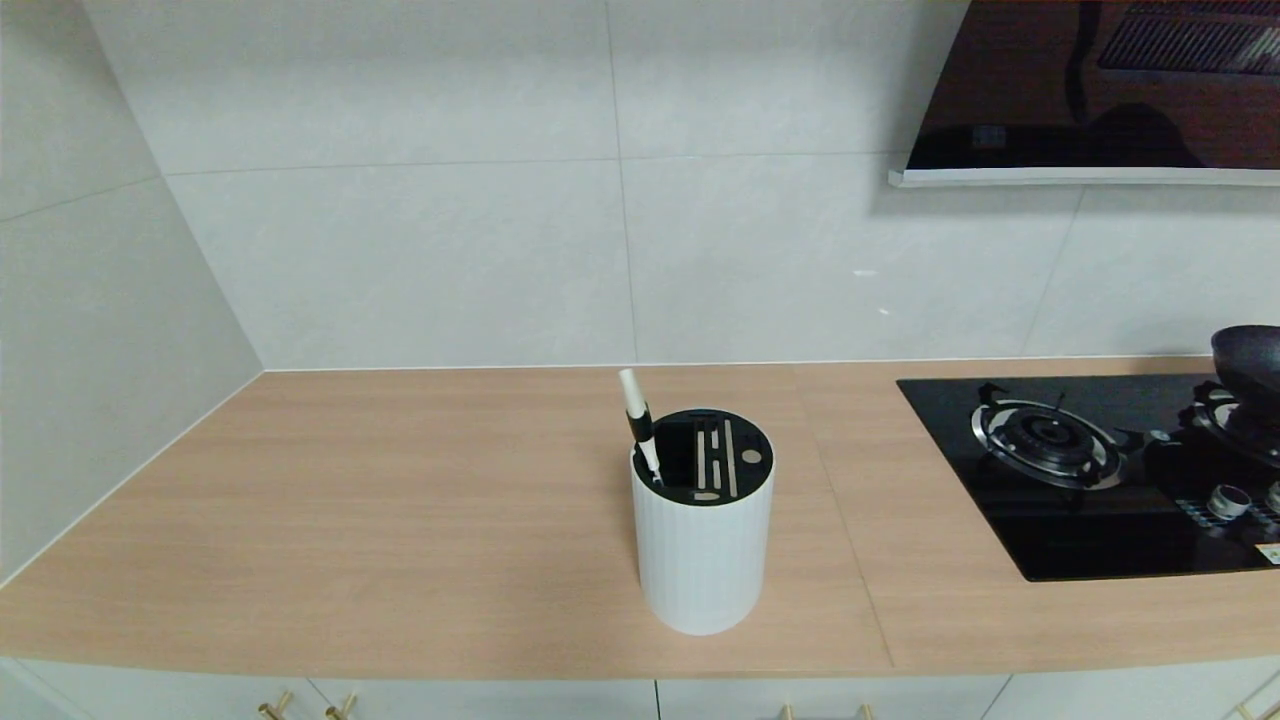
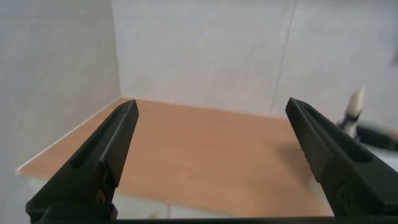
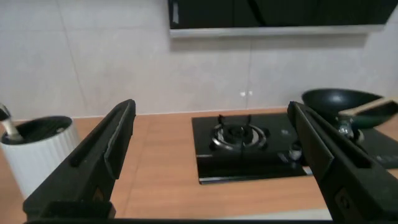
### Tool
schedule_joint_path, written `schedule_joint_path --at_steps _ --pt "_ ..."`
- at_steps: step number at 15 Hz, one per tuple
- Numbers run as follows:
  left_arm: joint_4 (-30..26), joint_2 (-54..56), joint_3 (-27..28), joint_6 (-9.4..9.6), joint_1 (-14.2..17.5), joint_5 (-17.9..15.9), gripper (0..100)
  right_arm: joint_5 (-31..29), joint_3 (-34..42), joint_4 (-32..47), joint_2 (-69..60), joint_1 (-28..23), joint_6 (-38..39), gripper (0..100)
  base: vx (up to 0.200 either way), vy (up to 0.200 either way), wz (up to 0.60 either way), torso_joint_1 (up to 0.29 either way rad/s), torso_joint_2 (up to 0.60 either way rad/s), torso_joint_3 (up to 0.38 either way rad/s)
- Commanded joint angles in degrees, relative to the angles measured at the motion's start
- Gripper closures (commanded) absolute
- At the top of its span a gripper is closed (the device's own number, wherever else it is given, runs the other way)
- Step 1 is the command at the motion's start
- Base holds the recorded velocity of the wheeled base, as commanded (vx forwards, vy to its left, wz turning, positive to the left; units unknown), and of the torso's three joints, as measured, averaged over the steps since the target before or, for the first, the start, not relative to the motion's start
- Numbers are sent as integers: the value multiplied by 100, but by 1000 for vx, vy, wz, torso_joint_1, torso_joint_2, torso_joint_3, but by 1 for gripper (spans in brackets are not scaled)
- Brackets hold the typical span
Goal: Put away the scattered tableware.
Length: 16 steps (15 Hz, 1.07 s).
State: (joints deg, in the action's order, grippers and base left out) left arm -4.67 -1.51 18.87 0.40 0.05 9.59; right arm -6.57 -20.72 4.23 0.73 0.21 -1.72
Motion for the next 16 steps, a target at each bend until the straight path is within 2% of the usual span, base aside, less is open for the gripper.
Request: schedule_joint_path --at_steps 1,3,5,7,8,9,10,16 --pt "1 142 -824 65 39 -221 0 7 464 -10 -73 -12 22 0 0 0 0 0 0 0" --pt "36 142 -1544 65 39 -599 0 42 1079 -63 -73 -12 14 0 0 0 0 0 0 0" --pt "247 142 -1659 -40 30 -1030 0 464 1580 -335 -73 -3 22 0 0 0 0 0 0 0" --pt "247 142 -1659 -23 30 -1337 0 596 2072 -731 -73 -12 14 0 0 0 0 0 0 0" --pt "256 142 -1694 4 30 -1381 0 622 2072 -739 -73 -3 31 0 0 0 0 0 0 0" --pt "467 142 -1887 118 30 -1337 0 692 2072 -731 -73 -3 84 0 0 0 0 0 0 0" --pt "458 142 -1887 56 30 -1311 0 736 2072 -722 -73 -12 84 0 0 0 0 0 0 0" --pt "449 142 -1887 65 30 -1302 0 815 2072 -722 -73 -3 93 0 0 0 0 0 0 0"
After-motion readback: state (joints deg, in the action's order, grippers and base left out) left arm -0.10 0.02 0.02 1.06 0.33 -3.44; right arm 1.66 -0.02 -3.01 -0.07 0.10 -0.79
